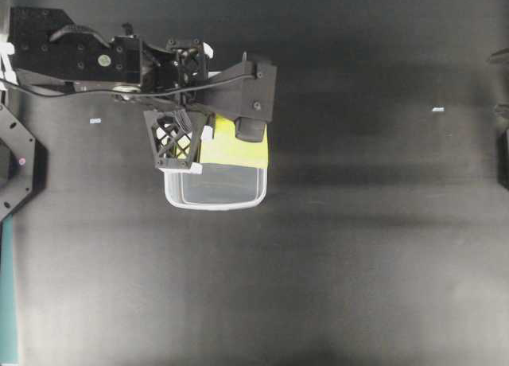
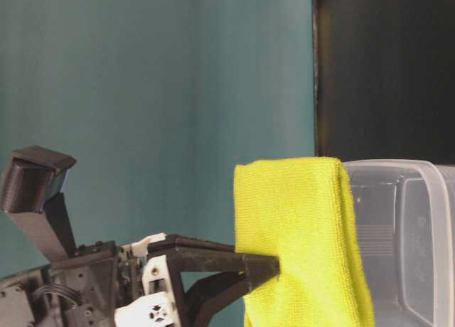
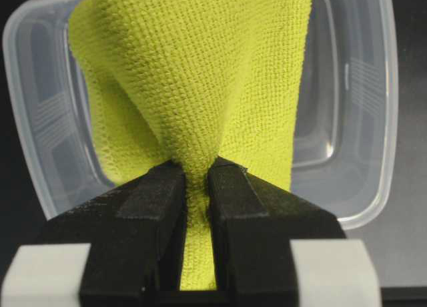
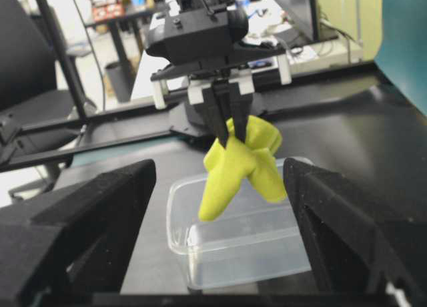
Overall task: Place the yellow towel into the container with the left arm.
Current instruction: 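Lower the towel into the container and open the left gripper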
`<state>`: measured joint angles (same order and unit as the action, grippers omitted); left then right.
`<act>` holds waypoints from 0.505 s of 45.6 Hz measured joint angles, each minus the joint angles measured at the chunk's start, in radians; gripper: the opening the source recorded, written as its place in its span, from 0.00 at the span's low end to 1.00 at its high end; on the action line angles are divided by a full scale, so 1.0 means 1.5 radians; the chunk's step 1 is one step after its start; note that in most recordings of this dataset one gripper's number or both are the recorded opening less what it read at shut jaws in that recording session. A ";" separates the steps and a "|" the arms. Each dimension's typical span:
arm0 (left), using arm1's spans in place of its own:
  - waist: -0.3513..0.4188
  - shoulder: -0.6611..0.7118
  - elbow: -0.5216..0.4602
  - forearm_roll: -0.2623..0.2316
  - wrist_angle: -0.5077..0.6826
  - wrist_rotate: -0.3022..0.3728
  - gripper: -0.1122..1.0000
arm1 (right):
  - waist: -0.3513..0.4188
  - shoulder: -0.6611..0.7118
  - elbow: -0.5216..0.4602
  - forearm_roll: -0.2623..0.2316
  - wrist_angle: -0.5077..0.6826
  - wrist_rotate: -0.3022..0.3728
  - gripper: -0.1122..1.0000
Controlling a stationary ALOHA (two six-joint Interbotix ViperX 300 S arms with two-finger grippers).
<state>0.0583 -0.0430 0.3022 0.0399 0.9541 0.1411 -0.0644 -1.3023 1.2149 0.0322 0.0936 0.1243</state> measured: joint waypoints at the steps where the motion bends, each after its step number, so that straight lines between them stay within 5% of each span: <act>1: 0.001 0.000 0.002 0.000 -0.003 -0.001 0.17 | 0.001 0.000 0.001 0.000 0.000 0.000 0.78; 5: 0.008 0.000 0.014 0.000 -0.014 -0.003 0.27 | 0.001 0.000 0.001 0.000 0.000 0.000 0.78; 14: 0.001 0.015 0.028 0.000 -0.062 -0.004 0.84 | 0.000 0.000 0.001 0.000 0.000 0.000 0.78; 17: -0.001 0.016 0.029 0.000 -0.072 -0.006 0.91 | 0.001 0.000 0.001 0.000 0.001 0.000 0.78; 23: -0.001 0.007 0.030 0.000 -0.077 -0.021 0.88 | 0.000 0.000 0.001 0.000 0.003 0.000 0.78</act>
<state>0.0568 -0.0322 0.3467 0.0399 0.8391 0.1089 -0.0644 -1.3023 1.2164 0.0322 0.0982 0.1243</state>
